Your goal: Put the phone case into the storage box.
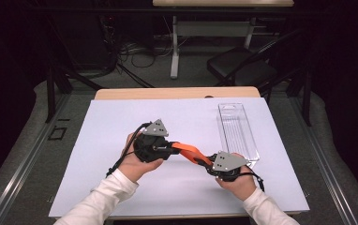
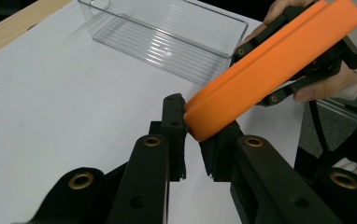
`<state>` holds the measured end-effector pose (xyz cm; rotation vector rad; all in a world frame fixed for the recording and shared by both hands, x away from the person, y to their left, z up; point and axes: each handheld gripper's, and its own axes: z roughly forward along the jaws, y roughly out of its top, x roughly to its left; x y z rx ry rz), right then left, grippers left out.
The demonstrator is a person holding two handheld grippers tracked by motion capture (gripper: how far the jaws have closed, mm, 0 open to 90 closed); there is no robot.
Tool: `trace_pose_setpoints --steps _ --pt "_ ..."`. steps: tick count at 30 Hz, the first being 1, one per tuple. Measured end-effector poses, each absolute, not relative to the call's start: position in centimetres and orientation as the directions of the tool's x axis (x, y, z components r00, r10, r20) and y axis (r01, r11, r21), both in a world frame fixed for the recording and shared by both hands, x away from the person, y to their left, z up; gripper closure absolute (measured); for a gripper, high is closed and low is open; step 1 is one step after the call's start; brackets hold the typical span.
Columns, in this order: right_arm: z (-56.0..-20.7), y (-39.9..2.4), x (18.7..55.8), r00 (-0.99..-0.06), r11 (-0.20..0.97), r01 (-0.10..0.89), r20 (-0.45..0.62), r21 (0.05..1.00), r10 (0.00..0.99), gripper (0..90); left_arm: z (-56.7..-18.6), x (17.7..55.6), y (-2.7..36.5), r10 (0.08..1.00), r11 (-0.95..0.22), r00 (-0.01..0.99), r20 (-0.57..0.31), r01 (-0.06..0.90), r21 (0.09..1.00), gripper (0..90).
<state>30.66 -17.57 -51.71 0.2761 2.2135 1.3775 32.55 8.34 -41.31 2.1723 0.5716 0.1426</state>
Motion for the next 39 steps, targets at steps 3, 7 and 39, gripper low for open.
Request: trace_pose_setpoints --steps 3,7,39 --pt "-51.7 -17.6 30.7 -0.85 0.461 -0.091 -0.31 0.883 0.426 86.6 -41.3 32.4 8.3 0.463 -0.519 0.88 -0.103 0.363 0.774 81.1" --pt "-51.8 -17.5 30.7 -0.852 0.457 -0.081 -0.299 0.886 0.43 86.3 -41.4 32.4 8.2 0.48 -0.508 0.869 -0.118 0.385 0.77 81.4" --pt "-51.6 -17.7 30.9 -0.835 0.445 -0.052 -0.283 0.894 0.472 65.2 -41.3 33.4 7.7 0.525 -0.525 0.84 -0.137 0.447 0.725 82.4"
